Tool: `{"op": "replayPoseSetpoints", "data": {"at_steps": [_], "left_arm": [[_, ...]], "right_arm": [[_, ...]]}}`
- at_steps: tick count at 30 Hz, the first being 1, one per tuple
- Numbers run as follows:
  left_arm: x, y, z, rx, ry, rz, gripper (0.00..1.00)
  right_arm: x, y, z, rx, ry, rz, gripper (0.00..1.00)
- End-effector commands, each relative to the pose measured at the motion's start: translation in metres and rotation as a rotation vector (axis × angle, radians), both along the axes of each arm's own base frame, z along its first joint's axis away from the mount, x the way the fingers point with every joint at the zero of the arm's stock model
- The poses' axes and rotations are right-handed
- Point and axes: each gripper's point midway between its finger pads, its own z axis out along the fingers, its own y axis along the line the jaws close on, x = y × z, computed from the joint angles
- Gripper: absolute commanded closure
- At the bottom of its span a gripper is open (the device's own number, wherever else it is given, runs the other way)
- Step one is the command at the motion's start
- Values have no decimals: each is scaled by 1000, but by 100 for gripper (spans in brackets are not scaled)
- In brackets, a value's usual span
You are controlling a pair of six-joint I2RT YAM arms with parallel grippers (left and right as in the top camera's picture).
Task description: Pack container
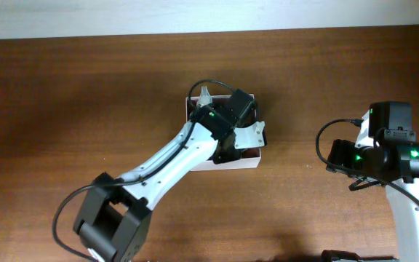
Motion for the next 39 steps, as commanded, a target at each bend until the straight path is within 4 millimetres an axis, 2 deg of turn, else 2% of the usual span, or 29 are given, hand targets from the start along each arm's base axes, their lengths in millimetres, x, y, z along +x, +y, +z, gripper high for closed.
{"op": "replayPoseSetpoints", "data": {"at_steps": [1, 2, 3, 4, 6, 7, 9, 10, 13, 14, 15, 18, 19, 21, 26, 29, 33, 36, 39], "left_arm": [[0, 3, -3, 17, 7, -14, 66], [0, 3, -3, 17, 6, -14, 57], [-1, 3, -3, 19, 7, -14, 43], [1, 6, 1, 25, -7, 12, 21], [6, 12, 15, 25, -52, 61, 5], [7, 12, 25, 11, -71, 65, 1], [6, 14, 53, -38, -122, 82, 1], [7, 15, 60, -48, -139, 93, 1], [14, 37, 107, -81, -271, 198, 1], [18, 50, 126, -110, -314, 256, 1], [21, 58, 135, -132, -328, 293, 1], [38, 103, 161, -227, -360, 539, 1], [42, 114, 163, -239, -363, 592, 1], [59, 161, 166, -296, -353, 834, 1], [74, 218, 160, -447, -245, 1103, 0], [79, 237, 158, -490, -212, 1147, 1], [82, 258, 159, -493, -232, 1195, 1], [83, 266, 159, -490, -241, 1216, 1], [73, 267, 160, -477, -223, 1222, 1]], "right_arm": [[-3, -2, -2, -6, 6, -12, 29], [-3, -2, -2, -6, 6, -12, 29], [-3, -2, -2, -6, 6, -12, 29], [-3, -2, -2, -6, 6, -12, 29], [-3, -2, -2, -6, 6, -12, 29], [-2, -2, -2, -6, 6, -12, 29], [-2, -2, -2, -6, 6, -12, 29], [-2, -2, -2, -7, 6, -11, 29], [-1, -3, -2, -7, 1, -11, 29], [1, -3, -1, -8, -8, -12, 29], [2, -3, 0, -9, -16, -11, 29], [14, 4, 6, -11, -64, 36, 25], [19, 8, 9, -16, -85, 63, 25], [38, 27, 23, -40, -172, 183, 20], [79, 67, 43, -100, -347, 364, 2], [92, 80, 43, -94, -379, 394, 2], [109, 84, 47, -96, -431, 395, 2], [104, 83, 48, -132, -422, 458, 2], [92, 81, 58, -127, -439, 447, 2]]}}
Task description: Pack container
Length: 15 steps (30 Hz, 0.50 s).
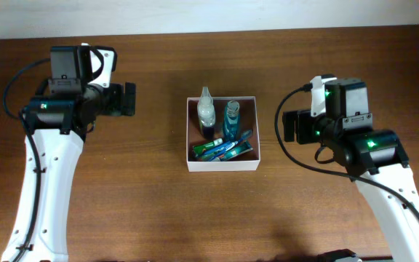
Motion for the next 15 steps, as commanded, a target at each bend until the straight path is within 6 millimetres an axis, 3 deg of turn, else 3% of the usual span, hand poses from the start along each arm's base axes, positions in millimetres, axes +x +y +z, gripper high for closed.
{"op": "replayPoseSetpoints", "data": {"at_steps": [1, 4, 8, 11, 15], "left_arm": [[-12, -1, 3, -30, 22, 2, 1], [-32, -4, 26, -31, -32, -21, 1], [-59, -5, 50, -22, -145, -44, 1], [-103, -5, 58, -14, -255, -61, 1], [-160, -2, 46, -6, -367, -53, 1]], "right_arm": [[-13, -3, 31, -3, -83, 0, 1], [-42, -9, 60, 26, -164, -26, 2], [-75, -21, 75, 26, -266, -64, 2], [-105, -29, 71, 28, -331, -84, 2], [-144, -36, 51, 37, -373, -84, 2]]}}
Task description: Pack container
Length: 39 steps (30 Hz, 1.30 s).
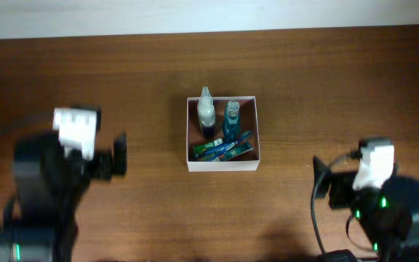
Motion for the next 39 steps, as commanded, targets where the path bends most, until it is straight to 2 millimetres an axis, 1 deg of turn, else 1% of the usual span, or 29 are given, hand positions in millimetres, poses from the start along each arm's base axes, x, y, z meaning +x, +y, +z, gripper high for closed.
{"op": "replayPoseSetpoints", "data": {"at_steps": [1, 4, 7, 9, 18, 21, 24, 26, 27, 29, 32, 36, 39], "left_arm": [[-34, 1, -17, 13, -47, -9, 1], [-53, 1, -21, 11, -94, -10, 1], [-63, 1, -25, 12, -85, -10, 1], [-70, 1, -34, 12, -42, -10, 1], [-81, 1, -52, 13, 41, -11, 1], [-83, 1, -55, 13, 56, -11, 1], [-84, 1, -57, 14, 66, -11, 1], [-86, 1, -59, 14, 77, -11, 1], [-87, 1, -61, 14, 88, -11, 1], [-89, 1, -63, 14, 97, -11, 1], [-89, 1, -63, 14, 97, -11, 1], [-89, 1, -63, 14, 97, -11, 1], [-89, 1, -63, 14, 97, -11, 1]], "right_arm": [[-20, -6, -17, -1, -13, -20, 2], [-30, -8, -26, -4, 0, -22, 2], [-30, -8, -28, -6, 8, -22, 2], [-30, -8, -28, -6, 8, -22, 2], [-30, -8, -28, -6, 8, -22, 2], [-30, -8, -28, -6, 7, -22, 2], [-30, -13, -28, -21, 4, -43, 2], [-29, -11, -29, -5, -2, -36, 1], [-26, -12, -25, 0, -52, -43, 2], [-22, -10, -24, 5, -113, -36, 2], [-16, -8, -35, 30, -241, -28, 2], [-6, -6, -42, 59, -410, -23, 2], [12, -2, -50, 57, -473, 2, 1]]}}
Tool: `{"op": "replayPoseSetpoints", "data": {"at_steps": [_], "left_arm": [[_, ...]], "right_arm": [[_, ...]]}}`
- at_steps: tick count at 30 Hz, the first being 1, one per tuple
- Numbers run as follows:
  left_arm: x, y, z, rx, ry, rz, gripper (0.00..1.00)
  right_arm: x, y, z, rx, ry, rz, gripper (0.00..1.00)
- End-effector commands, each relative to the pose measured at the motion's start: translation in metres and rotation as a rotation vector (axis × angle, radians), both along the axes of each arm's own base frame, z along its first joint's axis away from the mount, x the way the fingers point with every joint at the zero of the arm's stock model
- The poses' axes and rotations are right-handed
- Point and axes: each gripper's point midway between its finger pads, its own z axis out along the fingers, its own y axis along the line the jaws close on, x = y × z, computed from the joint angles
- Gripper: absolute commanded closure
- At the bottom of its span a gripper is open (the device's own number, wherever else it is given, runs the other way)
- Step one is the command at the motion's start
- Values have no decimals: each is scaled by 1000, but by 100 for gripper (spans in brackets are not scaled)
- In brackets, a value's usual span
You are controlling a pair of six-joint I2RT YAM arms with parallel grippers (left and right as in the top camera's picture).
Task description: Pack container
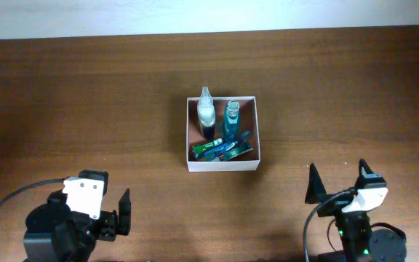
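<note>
A white box (222, 166) stands at the table's middle. Inside it a clear spray bottle (206, 113) and a blue bottle (231, 116) lie side by side at the far end. Green and blue tubes (222, 149) lie across the near end. My left gripper (116, 217) is folded back at the near left corner, far from the box, its dark fingers apart and empty. At the near right my right gripper (337, 183) is held open, with nothing between its fingertips (313, 185).
Brown wooden table (86, 109) all around the box. A pale wall strip (195, 14) runs along the far edge. Black cables loop beside both arm bases at the near edge.
Both arms have drawn further back toward the near edge and now sit folded low at the two near corners. The box and its contents have not moved.
My left gripper was down in the box over the items while the right arm waited at the right. Then both arms were out at the table's sides and the packed box showed. They then stood nearer the front edge, and now they are folded at the corners.
</note>
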Motion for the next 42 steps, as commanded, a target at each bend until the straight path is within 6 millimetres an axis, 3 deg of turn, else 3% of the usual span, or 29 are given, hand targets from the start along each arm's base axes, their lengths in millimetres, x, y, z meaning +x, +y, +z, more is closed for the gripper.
{"op": "replayPoseSetpoints", "data": {"at_steps": [1, 7, 9, 15, 42], "left_arm": [[-1, 0, -1, 10, -4, -12, 1], [-1, 0, -1, 10, -4, -12, 1], [-1, 0, -1, 10, -4, -12, 1], [-1, 0, -1, 10, -4, -12, 1], [-1, 0, -1, 10, -4, -12, 1]], "right_arm": [[13, 4, -11, -12, -56, 25, 2], [30, 5, -21, -84, -199, 15, 2], [34, 5, -34, -85, -206, 17, 2], [36, 7, -89, -99, 8, 41, 2], [36, 6, -89, -70, 11, 35, 2]]}}
